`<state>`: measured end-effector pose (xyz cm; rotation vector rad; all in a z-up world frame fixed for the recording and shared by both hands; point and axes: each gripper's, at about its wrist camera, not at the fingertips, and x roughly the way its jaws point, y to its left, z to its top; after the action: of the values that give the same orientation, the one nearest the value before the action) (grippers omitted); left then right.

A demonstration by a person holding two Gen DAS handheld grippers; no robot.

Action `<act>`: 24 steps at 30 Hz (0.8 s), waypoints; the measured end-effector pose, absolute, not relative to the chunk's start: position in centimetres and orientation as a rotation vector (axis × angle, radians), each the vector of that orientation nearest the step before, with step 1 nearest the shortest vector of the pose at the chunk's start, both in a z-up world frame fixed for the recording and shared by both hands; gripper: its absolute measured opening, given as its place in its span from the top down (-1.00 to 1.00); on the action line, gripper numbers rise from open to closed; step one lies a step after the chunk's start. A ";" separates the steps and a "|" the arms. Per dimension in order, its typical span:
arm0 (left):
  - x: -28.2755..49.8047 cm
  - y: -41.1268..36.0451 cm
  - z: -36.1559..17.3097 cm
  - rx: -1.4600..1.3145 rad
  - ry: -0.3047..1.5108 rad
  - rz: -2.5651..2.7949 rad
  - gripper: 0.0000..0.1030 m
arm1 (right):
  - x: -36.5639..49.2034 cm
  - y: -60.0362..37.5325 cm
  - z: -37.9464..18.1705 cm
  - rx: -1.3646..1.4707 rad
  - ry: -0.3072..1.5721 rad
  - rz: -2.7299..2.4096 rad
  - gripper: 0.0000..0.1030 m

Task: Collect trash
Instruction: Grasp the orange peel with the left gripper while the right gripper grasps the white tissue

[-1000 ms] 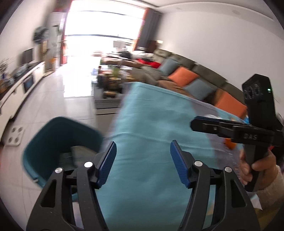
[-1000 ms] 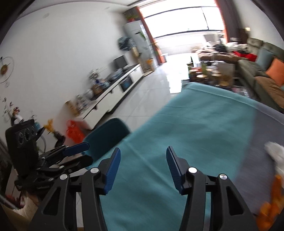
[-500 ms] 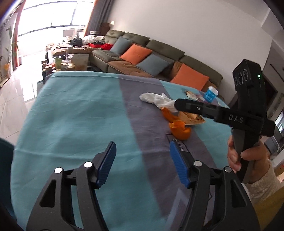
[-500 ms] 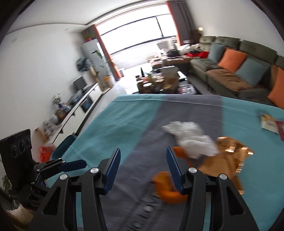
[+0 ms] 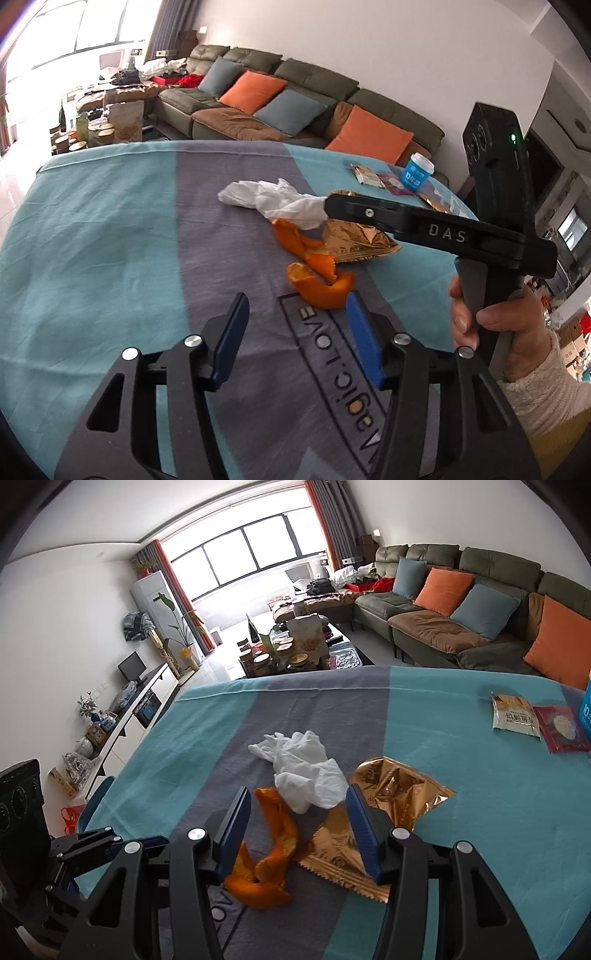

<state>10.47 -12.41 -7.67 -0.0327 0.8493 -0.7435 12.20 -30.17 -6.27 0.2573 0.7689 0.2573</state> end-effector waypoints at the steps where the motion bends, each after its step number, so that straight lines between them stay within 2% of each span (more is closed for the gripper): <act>1: 10.6 -12.7 -7.9 -0.035 0.858 -0.750 0.01 | 12.3 -30.1 -6.3 0.258 0.770 0.257 0.01; 4: 11.1 -13.4 -8.4 -0.046 0.886 -0.762 0.10 | 12.9 -30.1 -6.6 0.254 0.775 0.255 0.01; 10: 12.0 -14.5 -9.3 -0.064 0.921 -0.766 0.13 | 13.7 -30.1 -7.1 0.243 0.793 0.256 0.01; 16: 12.6 -15.4 -10.1 -0.072 0.963 -0.779 0.38 | 14.3 -30.1 -7.9 0.244 0.817 0.254 0.04; 17: 12.7 -15.5 -10.1 -0.076 0.966 -0.779 0.39 | 14.5 -30.1 -8.0 0.247 0.821 0.255 0.07; 19: 12.7 -15.4 -10.1 -0.079 0.966 -0.777 0.40 | 14.5 -30.0 -8.2 0.250 0.829 0.261 0.27; 21: 12.7 -15.5 -10.1 -0.074 0.961 -0.769 0.41 | 14.4 -30.0 -8.3 0.251 0.828 0.262 0.34; 24: 12.7 -15.7 -10.0 -0.075 0.963 -0.770 0.49 | 14.4 -30.1 -8.1 0.265 0.816 0.271 0.55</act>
<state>12.65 -15.69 -10.02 -0.0750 0.9627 -0.7695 14.40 -30.08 -8.12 0.2646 0.8159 0.2713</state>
